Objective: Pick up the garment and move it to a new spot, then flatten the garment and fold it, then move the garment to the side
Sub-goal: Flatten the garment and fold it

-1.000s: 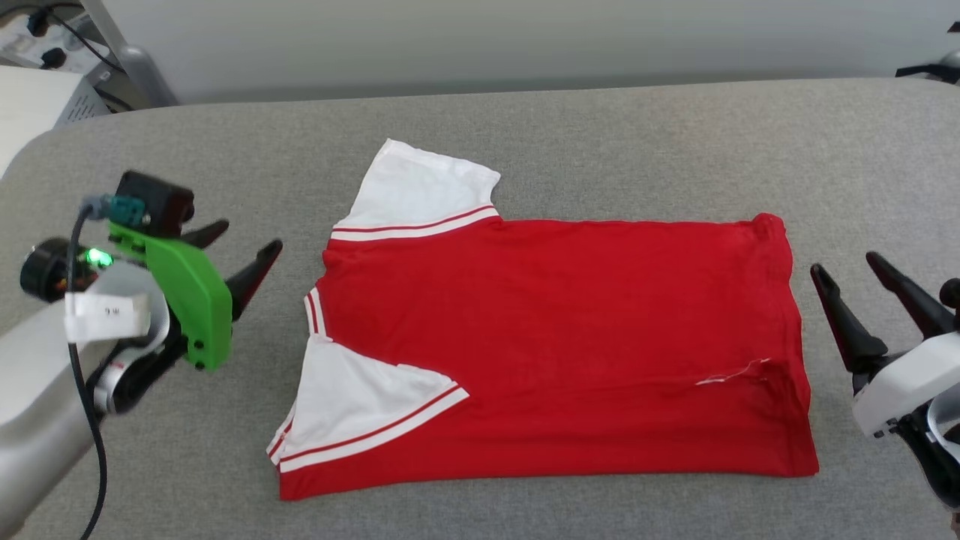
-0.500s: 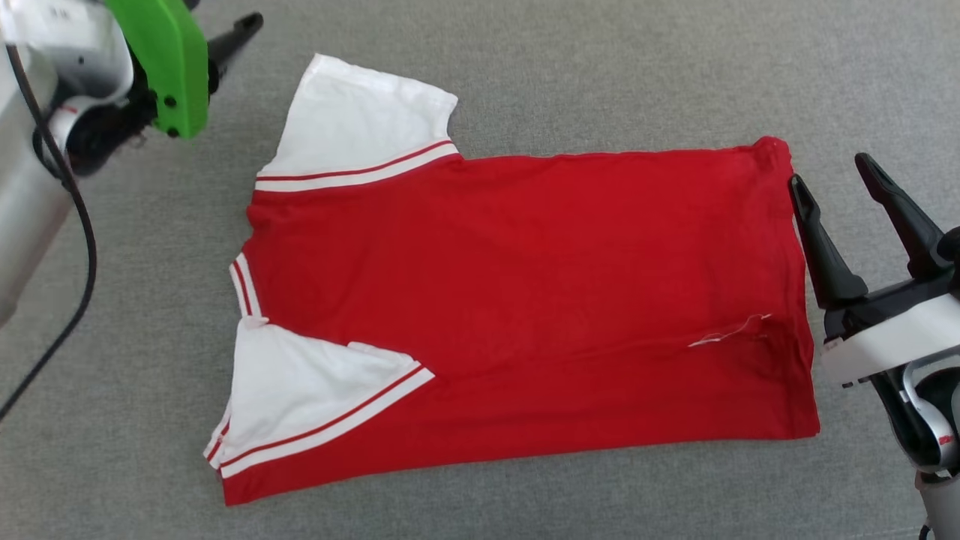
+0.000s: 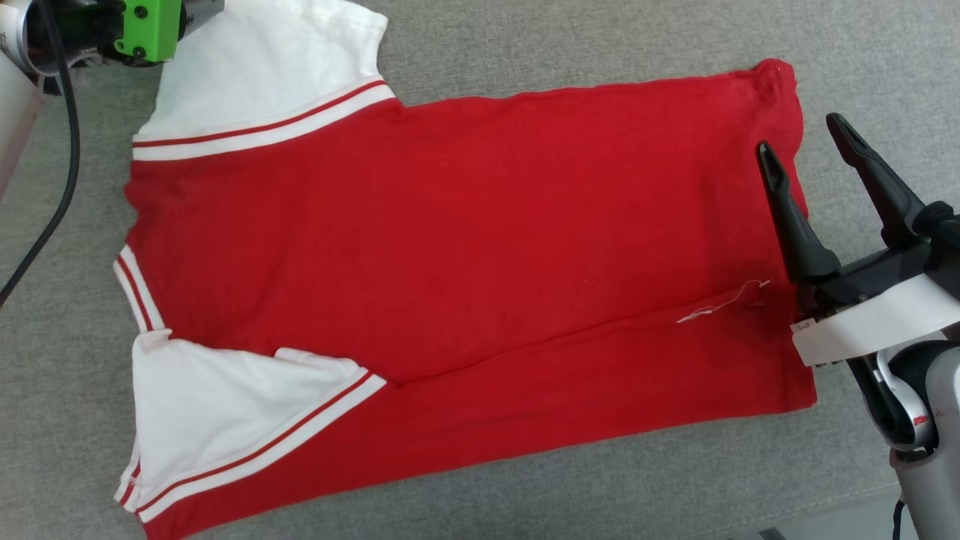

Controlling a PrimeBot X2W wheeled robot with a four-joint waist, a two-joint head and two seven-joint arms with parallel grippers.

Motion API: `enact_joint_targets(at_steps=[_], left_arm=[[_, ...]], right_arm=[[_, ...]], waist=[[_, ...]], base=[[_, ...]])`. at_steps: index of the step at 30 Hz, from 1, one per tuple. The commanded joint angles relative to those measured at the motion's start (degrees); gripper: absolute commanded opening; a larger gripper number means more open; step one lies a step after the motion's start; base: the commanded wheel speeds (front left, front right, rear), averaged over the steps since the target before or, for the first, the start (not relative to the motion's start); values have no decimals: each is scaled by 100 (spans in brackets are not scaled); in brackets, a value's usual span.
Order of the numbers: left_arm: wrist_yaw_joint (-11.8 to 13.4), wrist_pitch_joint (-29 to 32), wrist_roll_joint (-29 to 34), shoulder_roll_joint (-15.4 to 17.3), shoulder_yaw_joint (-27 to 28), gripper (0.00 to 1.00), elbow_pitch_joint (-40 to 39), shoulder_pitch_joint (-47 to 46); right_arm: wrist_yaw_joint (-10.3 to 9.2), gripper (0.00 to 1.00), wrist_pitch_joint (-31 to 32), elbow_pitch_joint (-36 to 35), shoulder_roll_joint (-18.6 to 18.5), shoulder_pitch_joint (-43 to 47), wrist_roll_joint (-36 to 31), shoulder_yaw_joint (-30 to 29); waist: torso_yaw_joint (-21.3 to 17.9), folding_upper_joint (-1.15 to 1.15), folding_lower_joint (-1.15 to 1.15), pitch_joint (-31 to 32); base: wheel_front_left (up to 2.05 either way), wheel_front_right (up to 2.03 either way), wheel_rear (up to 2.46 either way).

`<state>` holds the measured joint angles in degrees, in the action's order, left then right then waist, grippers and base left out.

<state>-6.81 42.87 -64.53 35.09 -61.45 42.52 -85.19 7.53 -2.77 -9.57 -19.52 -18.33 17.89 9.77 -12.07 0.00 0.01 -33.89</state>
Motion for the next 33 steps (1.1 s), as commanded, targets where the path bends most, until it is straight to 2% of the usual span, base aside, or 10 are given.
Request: enact_joint_targets(at_steps=[1, 7, 8, 9, 14, 20, 24, 29, 33], left_arm=[[-30, 24, -18, -49, -47, 100, 51, -36], [-55, 206, -9, -22, -294, 100, 211, 181], [-58, 215, -6, -16, -333, 23, 213, 219], [-60, 215, 15, -3, -383, 0, 206, 250], [-66, -84, 73, 39, -487, 0, 43, 292], [-67, -766, 166, 52, -610, 0, -454, 279], [-67, -1166, 234, 62, -735, 0, -826, 347], [-67, -1507, 308, 83, -849, 0, -1241, 438], [-68, -1679, 374, 78, -895, 0, -1480, 448]], right_arm=[[-4, 100, -52, 34, 33, -119, -41, 17], [-4, 100, -138, 189, 33, -166, -24, 20], [-4, 100, -149, 219, 28, -176, -12, 8], [-4, 100, -158, 248, 17, -188, 5, -4], [-4, 100, -168, 277, -89, -320, 44, -195], [-4, 100, 307, 188, -646, -653, 139, -411], [-4, 100, 1298, 197, -1279, -971, 499, -207], [-4, 100, 3005, 437, -1985, -1488, 1436, 325], [-4, 100, 4256, 795, -2323, -2020, 2119, 823]], waist=[[-235, 0, -1, -247], [-264, 0, -1, -285], [-254, 0, -1, -279], [-241, 0, -1, -269], [-112, 0, -1, -131], [185, 0, -1, 224], [406, 0, -1, 439], [619, 0, -1, 554], [761, 0, -1, 535]], base=[[0, 0, 0], [0, 0, 0], [0, 0, 0], [0, 0, 0], [0, 0, 0], [0, 0, 0], [0, 0, 0], [0, 0, 0], [0, 0, 0]])
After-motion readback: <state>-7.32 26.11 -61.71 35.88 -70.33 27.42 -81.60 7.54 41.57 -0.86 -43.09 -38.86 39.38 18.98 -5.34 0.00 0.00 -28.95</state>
